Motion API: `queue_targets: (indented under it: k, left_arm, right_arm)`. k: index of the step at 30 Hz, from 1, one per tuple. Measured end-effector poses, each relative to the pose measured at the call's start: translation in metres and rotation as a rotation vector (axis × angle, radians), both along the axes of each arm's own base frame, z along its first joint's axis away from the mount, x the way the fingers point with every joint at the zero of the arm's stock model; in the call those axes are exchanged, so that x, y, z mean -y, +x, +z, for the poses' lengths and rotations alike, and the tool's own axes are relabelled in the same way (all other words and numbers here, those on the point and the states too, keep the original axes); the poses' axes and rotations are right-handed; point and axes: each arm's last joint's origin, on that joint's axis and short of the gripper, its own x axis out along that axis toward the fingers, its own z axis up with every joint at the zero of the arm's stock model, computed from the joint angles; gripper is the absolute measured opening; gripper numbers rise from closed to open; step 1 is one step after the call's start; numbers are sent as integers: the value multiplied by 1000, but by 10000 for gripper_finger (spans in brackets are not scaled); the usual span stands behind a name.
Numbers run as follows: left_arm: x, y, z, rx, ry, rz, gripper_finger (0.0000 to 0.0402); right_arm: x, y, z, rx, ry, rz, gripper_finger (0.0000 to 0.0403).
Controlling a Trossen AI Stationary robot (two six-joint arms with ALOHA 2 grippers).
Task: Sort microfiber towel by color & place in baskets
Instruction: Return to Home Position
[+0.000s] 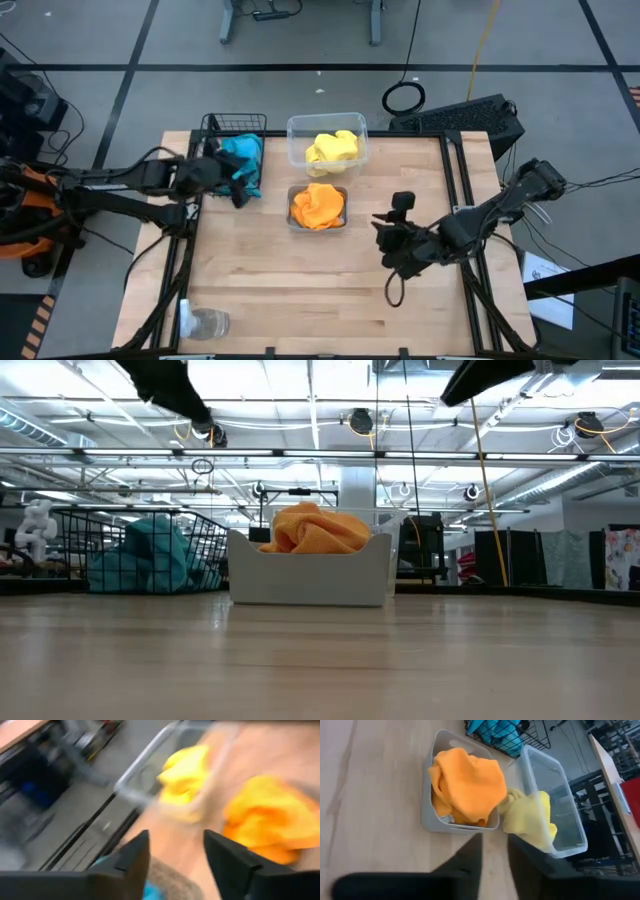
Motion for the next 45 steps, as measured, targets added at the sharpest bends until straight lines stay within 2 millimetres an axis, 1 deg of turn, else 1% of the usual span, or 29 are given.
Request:
queue_targets:
  k: [4, 5, 6, 8, 10, 13, 17, 21, 23, 25, 30, 35, 40, 43, 45]
  left_arm:
    - [18, -5, -1, 107, -3, -169, 110]
    - [22, -5, -3, 126, -7, -207, 89]
    - [25, -5, -5, 144, -5, -245, 66]
    - [31, -6, -10, 169, 9, -301, 25]
    - [35, -6, -12, 205, 26, -335, 8]
    - [39, -6, -16, 254, 61, -377, 14]
    - [41, -5, -25, 286, 117, -418, 9]
    - [43, 0, -33, 339, 144, -486, 4]
    - [45, 2, -38, 379, 156, -519, 5]
    - [46, 3, -48, 399, 149, -543, 6]
    - [47, 5, -76, 467, 123, -555, 6]
    - [47, 1, -101, 490, 105, -573, 6]
    - [49, -1, -116, 491, 42, -629, 6]
    - [49, -3, -125, 470, 14, -627, 6]
    - [49, -4, -128, 476, -3, -621, 6]
  right_arm:
    - [11, -19, 18, 28, 13, 24, 25]
    - [14, -25, 22, 41, 17, 31, 13]
    - [18, -32, 25, 62, 26, 34, 8]
    - [26, -45, 29, 99, 46, 41, 12]
    - [33, -57, 29, 133, 63, 57, 14]
    - [40, -73, 25, 197, 116, 132, 4]
    - [46, -87, 15, 323, 172, 294, 3]
    - [54, -97, -1, 436, 182, 438, 1]
    - [59, -101, -8, 484, 187, 469, 1]
    - [63, -104, -14, 516, 201, 495, 1]
    - [71, -106, -32, 546, 240, 582, 1]
    - [77, -102, -54, 569, 246, 616, 0]
    - [85, -101, -81, 625, 258, 625, 0]
    - [91, -102, -96, 673, 267, 625, 0]
    - [95, -104, -103, 711, 287, 624, 0]
